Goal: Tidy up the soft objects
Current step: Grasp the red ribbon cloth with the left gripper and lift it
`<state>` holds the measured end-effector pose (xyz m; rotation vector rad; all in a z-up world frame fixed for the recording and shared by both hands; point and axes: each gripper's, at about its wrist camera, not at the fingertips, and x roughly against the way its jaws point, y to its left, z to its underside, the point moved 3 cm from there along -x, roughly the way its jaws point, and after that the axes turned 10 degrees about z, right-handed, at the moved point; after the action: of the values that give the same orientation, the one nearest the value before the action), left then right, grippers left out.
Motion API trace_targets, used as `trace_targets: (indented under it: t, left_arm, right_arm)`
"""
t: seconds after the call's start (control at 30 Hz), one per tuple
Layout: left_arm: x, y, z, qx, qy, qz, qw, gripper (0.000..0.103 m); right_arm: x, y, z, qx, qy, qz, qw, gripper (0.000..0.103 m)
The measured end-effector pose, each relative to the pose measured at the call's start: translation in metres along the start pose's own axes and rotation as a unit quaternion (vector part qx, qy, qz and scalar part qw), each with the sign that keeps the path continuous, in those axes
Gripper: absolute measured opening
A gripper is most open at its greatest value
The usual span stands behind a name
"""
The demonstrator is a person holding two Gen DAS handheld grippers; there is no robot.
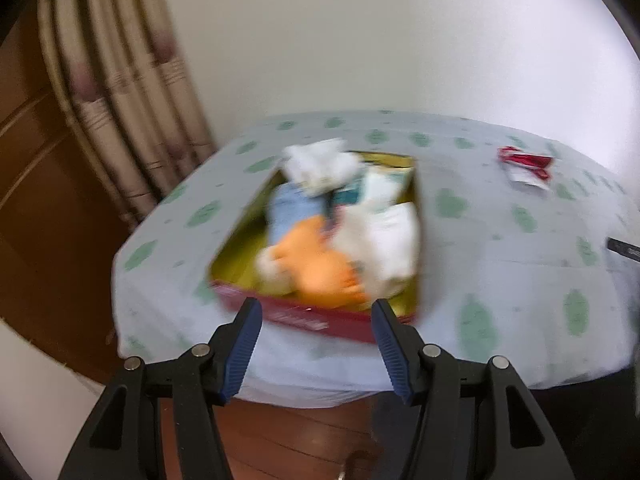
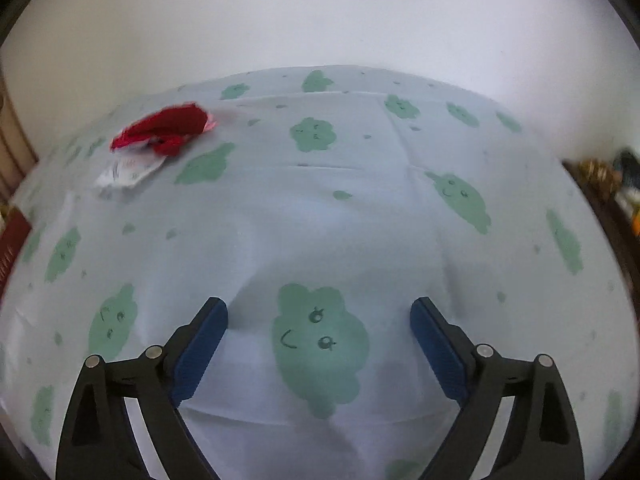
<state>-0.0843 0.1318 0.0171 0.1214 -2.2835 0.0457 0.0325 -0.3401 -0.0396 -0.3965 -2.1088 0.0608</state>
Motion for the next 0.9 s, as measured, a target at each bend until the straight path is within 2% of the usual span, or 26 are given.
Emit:
trace_targets:
  t: [0.17, 0.27, 0.3, 0.43, 0.57, 0.7, 0.77, 0.8, 0.87, 0.9]
  left_arm:
    - [-0.018, -0.048, -0.019, -0.040, 0.016, 0.042, 0.9982, 0.058]
    - [-0.033, -0.089, -0.035, -0.075, 0.020, 0.090, 0.9929, 0.058]
    - [-0.035, -0.098, -0.039, -0.087, 0.017, 0.095, 0.9916, 0.058]
    - [-0.057, -0.158, -0.066, -0.179, -0.002, 0.137, 0.9743, 0.058]
    - [-0.085, -0.212, -0.092, -0.263, -0.011, 0.143, 0.9541, 0.058]
    - [-0.112, -0.267, -0.115, -0.369, -0.052, 0.107, 0.9217, 0.058]
    - [-0.122, -0.285, -0.123, -0.400, -0.069, 0.096, 0.9088, 0.058]
    - [-0.130, -0.297, -0.127, -0.422, -0.079, 0.091, 0.8985, 0.058]
    - [-0.140, -0.310, -0.132, -0.446, -0.092, 0.083, 0.8862, 0.058]
    - [-0.148, -0.320, -0.136, -0.464, -0.101, 0.078, 0.8766, 0.058]
  right_arm:
    - [-0.004, 0.005, -0.001, 0.000, 0.008, -0.010, 1.000, 0.103]
    - [-0.006, 0.005, 0.000, 0.001, 0.010, -0.012, 1.000, 0.103]
    - [-0.007, 0.004, 0.000, 0.000, 0.009, -0.014, 1.000, 0.103]
    - [-0.006, 0.000, 0.000, -0.014, 0.004, -0.033, 0.999, 0.103]
    - [-0.004, -0.005, -0.001, -0.029, -0.001, -0.053, 0.998, 0.103]
    - [-0.002, -0.008, -0.001, -0.039, -0.005, -0.069, 0.997, 0.103]
    - [-0.001, -0.010, -0.001, -0.043, -0.007, -0.077, 0.996, 0.103]
    - [-0.001, -0.010, -0.001, -0.045, -0.008, -0.080, 0.996, 0.103]
    - [-0.001, -0.011, -0.002, -0.049, -0.010, -0.085, 0.995, 0.103]
    - [0.000, -0.012, -0.001, -0.050, -0.011, -0.087, 0.995, 0.103]
